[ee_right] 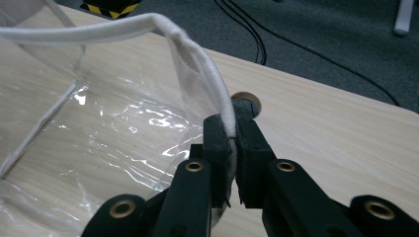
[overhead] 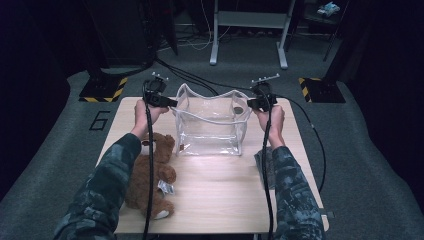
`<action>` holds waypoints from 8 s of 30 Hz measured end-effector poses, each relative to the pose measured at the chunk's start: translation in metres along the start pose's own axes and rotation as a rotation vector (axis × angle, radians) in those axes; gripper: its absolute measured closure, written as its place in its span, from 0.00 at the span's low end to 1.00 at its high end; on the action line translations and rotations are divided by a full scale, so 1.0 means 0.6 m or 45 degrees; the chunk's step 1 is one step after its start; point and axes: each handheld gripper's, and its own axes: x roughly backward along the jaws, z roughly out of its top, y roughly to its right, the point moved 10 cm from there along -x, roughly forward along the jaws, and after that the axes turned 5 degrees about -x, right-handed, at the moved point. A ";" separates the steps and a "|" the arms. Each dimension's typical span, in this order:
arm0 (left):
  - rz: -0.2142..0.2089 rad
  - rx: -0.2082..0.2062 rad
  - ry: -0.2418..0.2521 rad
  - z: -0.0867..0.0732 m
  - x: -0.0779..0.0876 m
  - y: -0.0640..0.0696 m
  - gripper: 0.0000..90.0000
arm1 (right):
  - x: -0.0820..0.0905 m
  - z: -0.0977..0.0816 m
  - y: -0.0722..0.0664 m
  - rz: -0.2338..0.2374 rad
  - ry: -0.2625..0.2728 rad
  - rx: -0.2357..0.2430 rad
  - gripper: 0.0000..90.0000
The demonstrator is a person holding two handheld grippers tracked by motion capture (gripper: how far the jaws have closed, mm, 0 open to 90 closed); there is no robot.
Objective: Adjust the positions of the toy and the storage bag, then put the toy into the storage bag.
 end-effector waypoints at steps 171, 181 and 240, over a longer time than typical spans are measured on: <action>0.089 0.099 -0.008 -0.346 0.073 0.035 0.55 | 0.122 -0.515 0.106 -0.118 0.054 -0.154 0.02; 0.138 0.049 0.101 -0.316 0.108 0.024 0.55 | 0.121 -0.515 0.106 -0.117 0.050 -0.149 0.02; 0.209 -0.055 0.355 -0.106 0.206 -0.012 0.57 | 0.120 -0.517 0.105 -0.130 0.029 -0.143 0.02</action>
